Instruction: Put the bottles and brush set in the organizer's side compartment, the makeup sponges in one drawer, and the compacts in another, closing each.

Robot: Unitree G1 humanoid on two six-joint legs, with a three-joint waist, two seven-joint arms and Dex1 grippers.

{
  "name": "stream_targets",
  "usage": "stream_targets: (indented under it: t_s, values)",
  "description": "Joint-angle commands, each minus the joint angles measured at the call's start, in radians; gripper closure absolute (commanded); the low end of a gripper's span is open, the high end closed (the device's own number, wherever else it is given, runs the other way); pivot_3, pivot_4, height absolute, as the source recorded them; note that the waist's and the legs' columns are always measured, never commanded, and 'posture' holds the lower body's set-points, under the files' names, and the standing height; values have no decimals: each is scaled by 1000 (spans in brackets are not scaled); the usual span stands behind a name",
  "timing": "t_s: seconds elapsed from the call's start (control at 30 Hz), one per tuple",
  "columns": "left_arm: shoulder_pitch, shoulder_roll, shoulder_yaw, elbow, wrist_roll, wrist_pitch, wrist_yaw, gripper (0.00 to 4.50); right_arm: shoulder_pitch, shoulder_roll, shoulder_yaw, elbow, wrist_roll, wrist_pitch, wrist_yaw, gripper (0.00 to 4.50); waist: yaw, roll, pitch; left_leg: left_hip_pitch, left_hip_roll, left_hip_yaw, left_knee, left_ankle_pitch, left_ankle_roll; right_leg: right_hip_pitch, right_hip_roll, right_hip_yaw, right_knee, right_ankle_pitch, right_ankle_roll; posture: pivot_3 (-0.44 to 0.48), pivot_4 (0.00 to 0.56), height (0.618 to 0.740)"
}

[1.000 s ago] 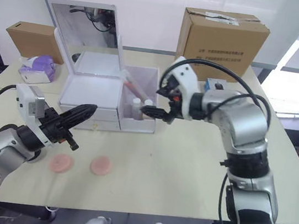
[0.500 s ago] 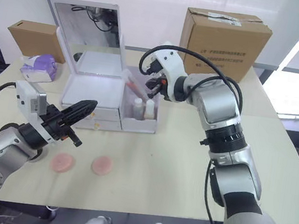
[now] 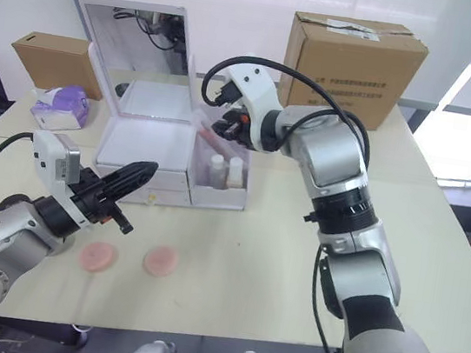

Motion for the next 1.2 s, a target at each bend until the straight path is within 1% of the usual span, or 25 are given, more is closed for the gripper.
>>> stream_targets:
  t_s: [0.03, 0.27, 0.4, 0.47, 0.6, 0.7, 0.77, 0.87, 0.97, 1.07, 1.13, 1.17, 1.2]
  values:
    - [-19, 8, 8, -3, 9, -28, -13, 4500, -44, 34, -1, 41, -22, -62, -15, 2932, -1, 0, 0, 0, 0, 0, 0, 0, 0, 0, 0, 0, 0, 0, 0, 0, 150, 740]
    - [4, 0, 8, -4, 26, -45, -35, 4500, -75, 83, 14, 142, -64, -131, -19, 2932, 0, 0, 0, -1, 0, 0, 0, 0, 0, 0, 0, 0, 0, 0, 0, 0, 150, 740]
    - [26, 0, 16, -4, 32, -60, -46, 4500, -89, 78, 1, 151, -72, -135, -12, 2932, 0, 0, 0, 0, 0, 0, 0, 0, 0, 0, 0, 0, 0, 0, -1, 0, 150, 740]
    - [35, -1, 17, -3, 35, -68, -51, 4500, -100, 58, -17, 142, -74, -129, -10, 2932, 0, 0, 0, 0, 0, 0, 0, 0, 0, -1, 0, 0, 0, 0, -1, 0, 150, 740]
    - [48, -1, 18, 3, 40, -78, -62, 4500, -130, 6, -71, 71, -37, -56, 13, 2932, 3, 0, 0, -1, 0, 0, 0, 0, 0, -1, -1, 0, 0, 0, -1, 0, 150, 740]
    - [46, -2, 16, 16, 45, -84, -76, 4500, -129, -39, -108, -57, 51, 100, 78, 2932, 2, 0, 0, -2, 0, 1, 0, 0, 0, -1, -1, 0, 0, 0, -1, 0, 150, 740]
    - [38, -3, 7, 27, 49, -87, -87, 4500, -94, -66, -93, -153, 97, 191, 109, 2932, 0, 0, 0, -1, 0, 1, -1, 0, 0, -1, 0, 0, 0, 0, -1, 0, 150, 740]
    - [26, -6, -5, 43, 55, -93, -98, 4500, -41, -76, -69, -250, 132, 268, 111, 2932, -2, -1, 0, 0, 0, 1, -2, 0, 0, -1, 0, 1, 0, -2, -2, 0, 150, 740]
    - [21, -5, -8, 52, 58, -98, -106, 4500, -20, -59, -75, -291, 160, 313, 95, 2932, -2, -1, 0, 0, 0, 1, -2, 0, 0, -2, 0, 1, 0, -2, -2, 0, 150, 740]
    - [20, -4, -8, 58, 60, -103, -112, 4500, -5, -18, -87, -282, 177, 326, 64, 3476, -2, 0, 0, -1, 0, 1, -2, 0, 0, -3, 0, 2, 0, -1, 0, 0, 150, 740]
    - [18, -3, -8, 62, 63, -106, -114, 4500, 9, 18, -81, -222, 162, 284, 34, 4182, -3, -1, 0, -1, 0, 1, -2, 0, 0, -3, 0, 2, 0, -1, 0, 0, 150, 740]
    - [17, -3, -9, 63, 65, -108, -115, 4500, 15, 31, -71, -183, 148, 250, 25, 4454, -3, -1, 0, 0, 0, 1, -2, 0, 0, -2, 0, 2, 0, -1, 0, 0, 150, 740]
    - [15, -4, -10, 64, 67, -109, -116, 4500, 18, 39, -54, -143, 129, 213, 20, 4454, -3, -1, 0, 0, 0, 1, -2, 0, 0, -2, 0, 2, 0, -1, 0, 0, 150, 740]
